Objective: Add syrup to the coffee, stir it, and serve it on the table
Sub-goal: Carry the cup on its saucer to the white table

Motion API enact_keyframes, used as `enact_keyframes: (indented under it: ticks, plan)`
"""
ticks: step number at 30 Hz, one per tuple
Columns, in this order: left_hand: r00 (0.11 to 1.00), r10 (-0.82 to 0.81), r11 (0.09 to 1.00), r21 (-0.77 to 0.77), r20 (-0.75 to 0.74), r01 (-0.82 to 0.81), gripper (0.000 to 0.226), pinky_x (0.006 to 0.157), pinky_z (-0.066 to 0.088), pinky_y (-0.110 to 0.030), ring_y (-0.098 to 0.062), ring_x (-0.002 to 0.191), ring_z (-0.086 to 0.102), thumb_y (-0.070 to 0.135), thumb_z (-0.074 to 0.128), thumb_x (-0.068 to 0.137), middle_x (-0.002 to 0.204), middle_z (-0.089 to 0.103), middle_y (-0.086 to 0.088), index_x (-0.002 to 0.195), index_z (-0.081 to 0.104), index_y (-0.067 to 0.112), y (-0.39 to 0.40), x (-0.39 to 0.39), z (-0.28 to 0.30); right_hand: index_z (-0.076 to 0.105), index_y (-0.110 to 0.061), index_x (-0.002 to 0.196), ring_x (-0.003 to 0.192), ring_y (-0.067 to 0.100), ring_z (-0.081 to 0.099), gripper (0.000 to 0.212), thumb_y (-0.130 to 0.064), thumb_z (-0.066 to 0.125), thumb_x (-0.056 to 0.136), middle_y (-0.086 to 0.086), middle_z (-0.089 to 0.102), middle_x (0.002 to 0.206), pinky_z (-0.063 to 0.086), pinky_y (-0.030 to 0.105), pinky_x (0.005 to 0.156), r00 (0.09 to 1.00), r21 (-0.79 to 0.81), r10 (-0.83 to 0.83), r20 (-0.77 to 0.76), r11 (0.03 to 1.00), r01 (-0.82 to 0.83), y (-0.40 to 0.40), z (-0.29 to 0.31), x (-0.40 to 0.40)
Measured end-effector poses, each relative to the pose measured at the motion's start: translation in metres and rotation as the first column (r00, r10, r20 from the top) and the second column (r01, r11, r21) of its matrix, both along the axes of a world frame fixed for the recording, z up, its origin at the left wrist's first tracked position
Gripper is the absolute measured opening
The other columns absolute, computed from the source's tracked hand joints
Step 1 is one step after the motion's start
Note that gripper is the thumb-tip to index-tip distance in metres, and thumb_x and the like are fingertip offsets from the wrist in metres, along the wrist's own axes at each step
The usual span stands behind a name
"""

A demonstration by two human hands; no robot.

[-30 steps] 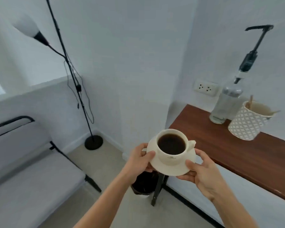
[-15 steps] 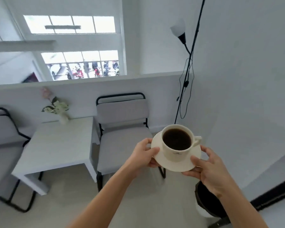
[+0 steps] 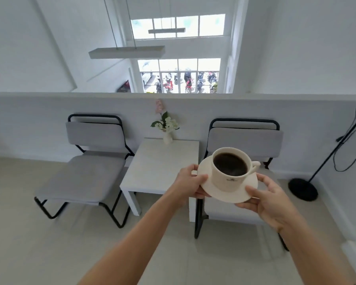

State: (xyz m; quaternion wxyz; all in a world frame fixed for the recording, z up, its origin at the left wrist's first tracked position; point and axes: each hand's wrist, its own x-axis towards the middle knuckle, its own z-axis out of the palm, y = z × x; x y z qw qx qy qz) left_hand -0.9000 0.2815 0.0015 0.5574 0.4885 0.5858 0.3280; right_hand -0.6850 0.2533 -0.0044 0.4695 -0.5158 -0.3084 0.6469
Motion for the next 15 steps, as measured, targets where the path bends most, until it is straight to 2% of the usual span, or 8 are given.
enact_keyframes:
  ticks: [3,6,12,15]
  plan:
    - [0.998,0.061,0.998,-0.012,0.007,-0.061,0.026,0.05,0.055,-0.022,-0.017,0.061,0.073,0.015,0.054,0.1,0.091,0.072,-0.007,0.126,0.053,0.012,0.02,-0.047,-0.001,0.041,-0.013,0.141,0.059,0.029,0.076,0.048,0.008,0.048,0.099,0.024,0.067,0.099,0.064,0.043,0.055,0.999,-0.01,0.052,0.01,0.999,-0.051,0.032,0.0,-0.047]
    - [0.992,0.125,0.992,-0.029,0.025,-0.125,0.025,0.051,0.054,-0.021,-0.014,0.058,0.072,0.015,0.054,0.101,0.088,0.071,-0.006,0.126,0.052,0.013,0.046,-0.09,-0.006,0.04,-0.015,0.142,0.063,0.03,0.076,0.048,0.006,0.048,0.099,0.023,0.067,0.101,0.065,0.042,0.054,0.993,-0.014,0.114,0.038,0.993,-0.113,0.072,-0.002,-0.091]
    - [0.972,0.235,0.971,-0.042,0.026,-0.234,0.026,0.052,0.055,-0.022,-0.015,0.061,0.074,0.02,0.055,0.101,0.092,0.073,-0.006,0.126,0.051,0.017,0.114,-0.159,-0.026,0.044,-0.017,0.133,0.067,0.028,0.077,0.041,0.005,0.049,0.099,0.022,0.066,0.111,0.065,0.04,0.054,0.975,-0.007,0.217,0.053,0.976,-0.217,0.162,-0.023,-0.16]
    - [0.959,0.282,0.958,-0.049,0.016,-0.281,0.026,0.056,0.058,-0.025,-0.017,0.064,0.075,0.02,0.056,0.101,0.095,0.074,-0.007,0.126,0.052,0.019,0.152,-0.187,-0.037,0.043,-0.021,0.13,0.067,0.028,0.077,0.04,0.004,0.049,0.1,0.021,0.066,0.109,0.064,0.039,0.053,0.965,-0.009,0.261,0.041,0.965,-0.261,0.208,-0.035,-0.189]
